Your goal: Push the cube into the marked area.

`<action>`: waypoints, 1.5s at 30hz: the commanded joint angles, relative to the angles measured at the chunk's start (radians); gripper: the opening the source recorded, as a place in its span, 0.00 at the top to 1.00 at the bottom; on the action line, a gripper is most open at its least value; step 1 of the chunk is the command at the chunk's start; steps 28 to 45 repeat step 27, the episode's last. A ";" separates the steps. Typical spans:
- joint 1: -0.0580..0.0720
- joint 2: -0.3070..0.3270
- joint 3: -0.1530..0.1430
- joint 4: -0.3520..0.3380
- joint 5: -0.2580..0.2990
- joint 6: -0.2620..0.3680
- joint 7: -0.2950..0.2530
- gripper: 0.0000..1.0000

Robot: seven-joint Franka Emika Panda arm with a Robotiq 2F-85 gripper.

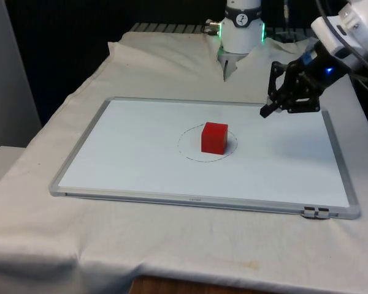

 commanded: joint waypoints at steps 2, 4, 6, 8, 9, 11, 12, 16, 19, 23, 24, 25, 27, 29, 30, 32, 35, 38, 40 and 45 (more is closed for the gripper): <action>-0.005 -0.002 0.007 0.000 0.017 0.015 -0.001 1.00; -0.005 -0.003 0.009 0.000 0.024 0.022 -0.001 1.00; -0.005 -0.004 0.010 0.001 0.031 0.028 -0.001 1.00; -0.005 -0.006 0.012 0.001 0.041 0.040 -0.001 1.00; -0.006 -0.006 0.013 0.000 0.045 0.043 -0.001 1.00; -0.006 -0.007 0.013 0.000 0.048 0.048 -0.001 1.00; -0.007 -0.007 0.014 -0.001 0.052 0.052 -0.001 1.00; -0.010 -0.010 0.014 -0.006 0.071 0.077 -0.002 1.00; -0.005 -0.003 0.007 0.001 0.068 0.069 0.001 1.00; -0.016 -0.010 0.011 -0.009 0.087 0.095 -0.007 1.00; -0.014 -0.008 0.010 -0.007 0.084 0.091 -0.005 1.00; -0.013 -0.008 0.009 -0.006 0.083 0.089 -0.004 1.00; -0.011 -0.003 0.006 0.000 0.079 0.082 -0.002 1.00; -0.011 -0.003 0.006 0.000 0.079 0.082 -0.002 1.00; -0.011 -0.003 0.006 0.000 0.079 0.082 -0.002 1.00; -0.011 -0.003 0.006 0.000 0.079 0.082 -0.002 1.00; -0.011 -0.003 0.006 0.000 0.079 0.082 -0.002 1.00; -0.011 -0.003 0.006 0.000 0.079 0.082 -0.002 1.00; -0.011 -0.003 0.006 0.000 0.079 0.082 -0.002 1.00; -0.011 -0.003 0.006 0.000 0.079 0.082 -0.002 1.00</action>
